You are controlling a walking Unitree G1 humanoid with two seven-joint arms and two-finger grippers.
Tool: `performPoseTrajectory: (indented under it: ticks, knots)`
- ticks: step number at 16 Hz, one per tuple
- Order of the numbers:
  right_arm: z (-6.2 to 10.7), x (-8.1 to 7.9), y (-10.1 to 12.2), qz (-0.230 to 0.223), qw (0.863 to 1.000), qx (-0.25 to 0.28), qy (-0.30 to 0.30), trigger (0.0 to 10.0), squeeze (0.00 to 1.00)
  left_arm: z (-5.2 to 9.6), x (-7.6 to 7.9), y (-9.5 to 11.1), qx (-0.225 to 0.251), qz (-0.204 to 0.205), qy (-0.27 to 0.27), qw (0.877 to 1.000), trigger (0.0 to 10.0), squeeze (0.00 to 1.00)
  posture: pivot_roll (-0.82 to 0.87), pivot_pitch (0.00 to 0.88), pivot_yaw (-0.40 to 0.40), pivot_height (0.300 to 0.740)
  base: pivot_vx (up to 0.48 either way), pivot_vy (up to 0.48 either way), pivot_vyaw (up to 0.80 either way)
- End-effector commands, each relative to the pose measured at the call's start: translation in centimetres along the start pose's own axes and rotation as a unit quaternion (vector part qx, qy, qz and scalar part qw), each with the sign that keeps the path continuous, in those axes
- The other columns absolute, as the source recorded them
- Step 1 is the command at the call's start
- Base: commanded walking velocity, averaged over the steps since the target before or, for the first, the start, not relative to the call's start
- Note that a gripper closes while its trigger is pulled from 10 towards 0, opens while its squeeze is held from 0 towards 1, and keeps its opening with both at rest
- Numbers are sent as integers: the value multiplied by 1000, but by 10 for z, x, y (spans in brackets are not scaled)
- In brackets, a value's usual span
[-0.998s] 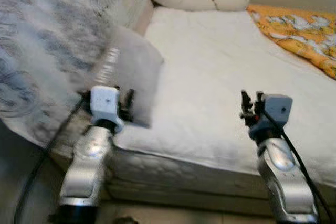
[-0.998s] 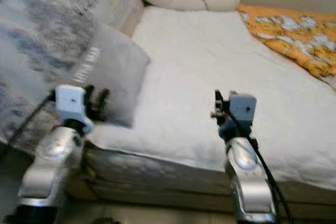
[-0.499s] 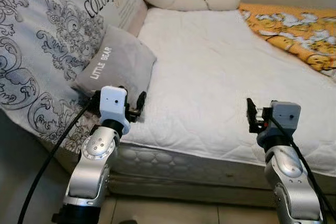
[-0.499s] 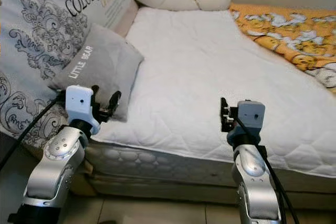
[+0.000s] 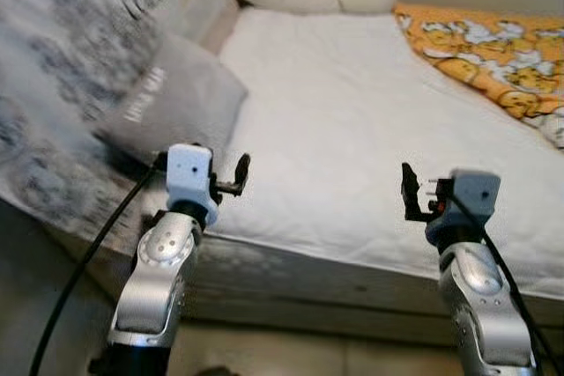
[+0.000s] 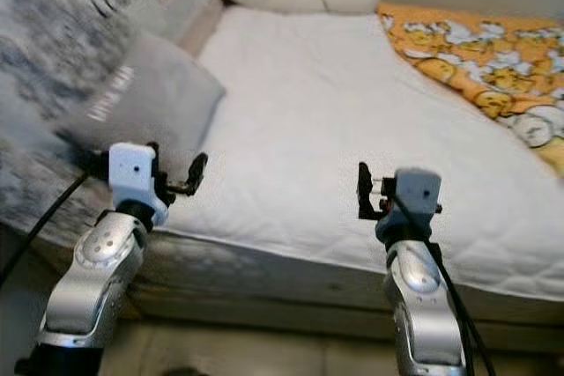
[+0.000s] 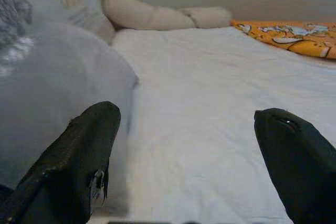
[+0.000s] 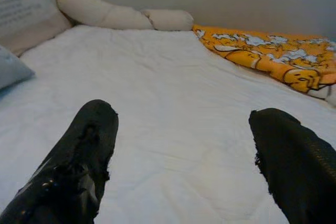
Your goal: Clean up the room
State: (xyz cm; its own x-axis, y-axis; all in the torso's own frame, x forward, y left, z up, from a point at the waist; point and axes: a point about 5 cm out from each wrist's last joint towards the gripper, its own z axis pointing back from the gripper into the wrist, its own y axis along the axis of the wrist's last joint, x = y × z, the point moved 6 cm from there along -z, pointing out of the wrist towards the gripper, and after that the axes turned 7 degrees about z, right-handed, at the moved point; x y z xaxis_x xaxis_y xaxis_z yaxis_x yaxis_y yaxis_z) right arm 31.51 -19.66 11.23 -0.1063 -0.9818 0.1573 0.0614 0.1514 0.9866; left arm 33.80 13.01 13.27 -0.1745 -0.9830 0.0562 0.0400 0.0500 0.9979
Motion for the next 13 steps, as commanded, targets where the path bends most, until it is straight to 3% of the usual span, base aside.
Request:
performPoseTrajectory:
  ticks: [1, 5, 13]
  knots:
    - [-1, -9, -4, 0, 1000, -12, 19, 10000, 0, 1, -8, 1, -1, -10, 13, 1000, 10000, 1000, 26, 2, -27, 740, 0, -480, 0]
    - [2, -5, -19, -1, 999, -44, 14, 10000, 0, 0, -10, 0, -4, -18, 16, 1000, 10000, 1000, 30, 7, -23, 740, 0, -480, 0]
    - [0, -7, -19, 1, 999, -46, 19, 10000, 0, -2, -11, -1, -6, -24, 18, 1000, 10000, 1000, 26, 0, -22, 740, 0, -469, 0]
